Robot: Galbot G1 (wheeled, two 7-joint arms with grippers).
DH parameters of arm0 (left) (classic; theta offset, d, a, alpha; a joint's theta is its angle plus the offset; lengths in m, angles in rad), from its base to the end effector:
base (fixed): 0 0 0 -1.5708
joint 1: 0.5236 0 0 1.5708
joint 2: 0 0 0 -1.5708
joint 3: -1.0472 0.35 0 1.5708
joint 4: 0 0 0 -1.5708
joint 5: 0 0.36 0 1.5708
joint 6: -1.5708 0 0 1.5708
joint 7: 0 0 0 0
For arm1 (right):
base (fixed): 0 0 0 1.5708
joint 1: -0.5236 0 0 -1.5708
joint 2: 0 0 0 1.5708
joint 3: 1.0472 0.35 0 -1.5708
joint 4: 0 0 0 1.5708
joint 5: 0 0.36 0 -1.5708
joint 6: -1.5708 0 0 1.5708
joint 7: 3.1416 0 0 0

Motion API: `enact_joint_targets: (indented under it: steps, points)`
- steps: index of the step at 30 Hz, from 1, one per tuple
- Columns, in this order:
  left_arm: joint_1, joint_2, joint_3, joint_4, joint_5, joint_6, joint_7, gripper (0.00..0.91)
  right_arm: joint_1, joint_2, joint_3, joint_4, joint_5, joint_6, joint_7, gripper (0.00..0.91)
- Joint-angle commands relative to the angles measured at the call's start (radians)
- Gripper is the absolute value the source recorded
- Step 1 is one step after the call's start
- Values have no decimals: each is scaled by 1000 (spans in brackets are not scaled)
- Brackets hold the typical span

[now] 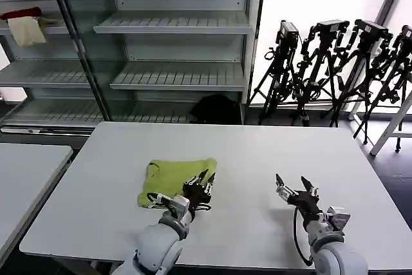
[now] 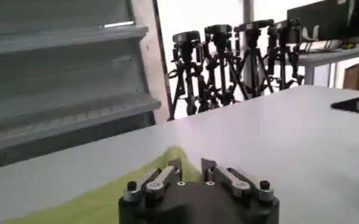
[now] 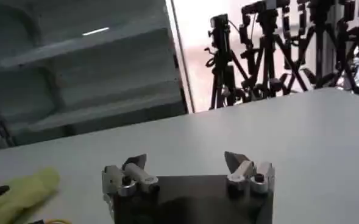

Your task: Fold and organize the clothes.

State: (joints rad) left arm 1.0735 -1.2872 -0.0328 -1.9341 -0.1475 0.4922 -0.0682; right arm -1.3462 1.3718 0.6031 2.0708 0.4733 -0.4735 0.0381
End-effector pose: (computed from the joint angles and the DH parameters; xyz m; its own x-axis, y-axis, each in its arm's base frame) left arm 0.2899 -0.0901 -0.2653 -0.8661 0.4129 0.2816 0.4569 0.8825 0.1113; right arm 0.2512 -0.0597 -0.2542 -0.9602 -0.1042 0.2591 -0.0412 0.9705 0.2375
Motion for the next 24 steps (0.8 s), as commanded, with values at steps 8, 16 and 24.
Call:
enact_joint_targets:
  steps: [8, 16, 24]
  points:
    - [107, 260, -351, -284, -247, -74, 96, 907, 244, 134, -404, -150, 439, -109, 317, 907]
    - [241, 242, -591, -246, -273, -124, 137, 907, 259, 188, -476, -216, 458, -112, 365, 856]
    - [284, 245, -645, -212, -290, -144, 140, 907, 223, 152, -466, -181, 449, -111, 399, 363]
